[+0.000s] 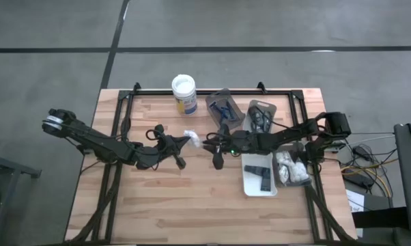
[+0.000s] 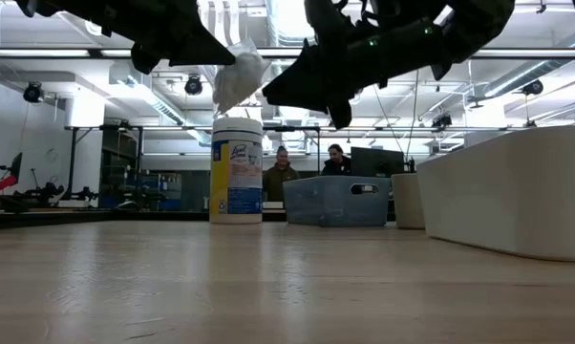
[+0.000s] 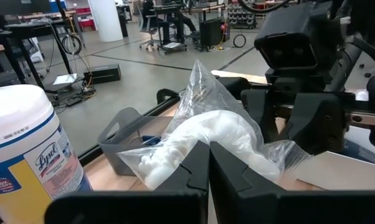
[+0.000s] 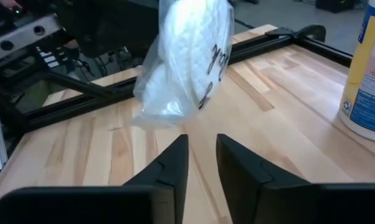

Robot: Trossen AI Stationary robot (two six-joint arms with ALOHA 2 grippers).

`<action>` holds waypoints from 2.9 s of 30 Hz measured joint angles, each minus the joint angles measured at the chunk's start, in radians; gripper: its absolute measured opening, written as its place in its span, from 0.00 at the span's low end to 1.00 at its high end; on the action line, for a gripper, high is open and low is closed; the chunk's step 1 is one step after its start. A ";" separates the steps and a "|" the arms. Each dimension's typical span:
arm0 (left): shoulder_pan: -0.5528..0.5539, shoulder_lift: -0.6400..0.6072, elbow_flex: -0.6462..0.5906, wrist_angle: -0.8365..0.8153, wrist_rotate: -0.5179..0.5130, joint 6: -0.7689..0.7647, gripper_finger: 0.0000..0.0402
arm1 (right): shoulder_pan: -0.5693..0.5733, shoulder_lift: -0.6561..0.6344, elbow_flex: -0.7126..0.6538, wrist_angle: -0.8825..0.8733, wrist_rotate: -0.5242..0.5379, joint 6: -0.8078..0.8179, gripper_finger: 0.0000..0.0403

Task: Pick & Place Travel size toiletries
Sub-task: Put the white cotton pack into the bottom black bin

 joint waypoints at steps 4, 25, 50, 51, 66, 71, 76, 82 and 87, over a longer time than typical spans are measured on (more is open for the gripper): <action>0.003 0.000 0.000 0.000 -0.006 0.004 0.01 | 0.001 -0.001 0.000 0.000 -0.021 -0.003 0.16; 0.005 0.000 0.000 0.000 0.000 -0.018 0.01 | -0.004 -0.002 0.000 0.084 -0.089 -0.026 0.51; 0.004 0.000 -0.002 -0.033 0.088 0.021 0.12 | 0.001 -0.137 -0.001 -0.151 -0.081 -0.097 0.02; 0.004 0.000 -0.002 -0.034 0.089 0.023 0.15 | 0.001 -0.150 -0.001 -0.168 -0.081 -0.105 0.02; 0.004 0.000 -0.002 -0.054 0.086 0.019 0.43 | 0.001 -0.453 -0.004 -0.553 -0.080 -0.112 0.02; 0.003 0.000 -0.002 -0.081 0.098 -0.009 0.43 | 0.001 -0.582 -0.005 -0.715 -0.081 -0.082 0.02; 0.003 0.000 -0.002 -0.108 0.123 -0.019 0.43 | 0.001 -0.703 -0.005 -0.923 -0.089 -0.002 0.02; 0.003 -0.001 -0.002 -0.121 0.141 -0.031 0.43 | 0.001 -0.843 -0.005 -1.203 -0.109 0.116 0.02; 0.003 -0.001 -0.002 -0.121 0.142 -0.032 0.43 | 0.001 -0.941 -0.005 -1.383 -0.117 0.207 0.02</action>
